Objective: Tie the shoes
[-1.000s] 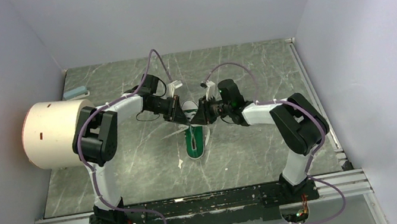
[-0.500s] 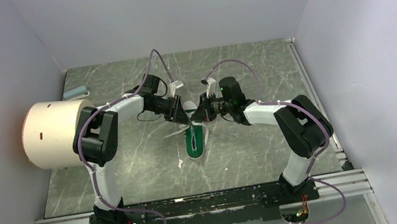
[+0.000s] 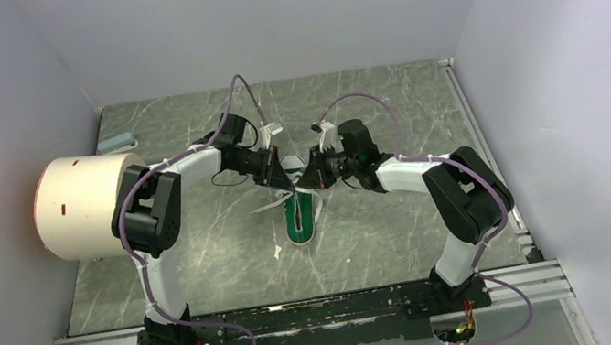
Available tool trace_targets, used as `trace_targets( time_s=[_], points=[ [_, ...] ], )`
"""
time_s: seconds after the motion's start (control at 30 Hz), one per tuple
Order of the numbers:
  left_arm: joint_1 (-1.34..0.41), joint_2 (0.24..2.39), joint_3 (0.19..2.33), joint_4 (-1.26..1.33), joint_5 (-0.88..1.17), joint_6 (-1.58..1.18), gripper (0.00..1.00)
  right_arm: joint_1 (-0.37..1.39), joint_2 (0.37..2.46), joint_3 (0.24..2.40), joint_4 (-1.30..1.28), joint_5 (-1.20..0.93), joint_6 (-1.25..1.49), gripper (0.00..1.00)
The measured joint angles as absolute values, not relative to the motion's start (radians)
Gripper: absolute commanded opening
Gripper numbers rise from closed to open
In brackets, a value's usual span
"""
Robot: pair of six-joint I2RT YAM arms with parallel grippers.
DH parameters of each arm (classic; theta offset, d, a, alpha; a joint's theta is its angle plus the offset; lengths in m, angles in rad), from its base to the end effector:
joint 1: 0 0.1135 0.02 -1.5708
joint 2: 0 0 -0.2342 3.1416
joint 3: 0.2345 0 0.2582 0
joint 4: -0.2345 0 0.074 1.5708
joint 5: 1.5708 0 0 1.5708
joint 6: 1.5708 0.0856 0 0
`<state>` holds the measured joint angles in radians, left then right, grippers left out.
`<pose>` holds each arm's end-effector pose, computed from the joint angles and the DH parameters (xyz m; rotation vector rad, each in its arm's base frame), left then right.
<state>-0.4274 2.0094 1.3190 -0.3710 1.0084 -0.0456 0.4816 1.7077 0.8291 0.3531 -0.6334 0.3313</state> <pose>0.3428 -0.2357 0.1074 0.8262 2.3841 -1.4921 0.3152 0.2219 0.1187 -0.5674 2.1180 1.1393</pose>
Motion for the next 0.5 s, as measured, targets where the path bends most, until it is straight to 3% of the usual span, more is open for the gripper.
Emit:
trace_targets(
  time_s=[0.5],
  points=[
    [-0.438,1.982,1.288,-0.25,0.981,-0.159,0.05,0.498,1.664,0.762,0.458,-0.679,0.407,0.0]
  ],
)
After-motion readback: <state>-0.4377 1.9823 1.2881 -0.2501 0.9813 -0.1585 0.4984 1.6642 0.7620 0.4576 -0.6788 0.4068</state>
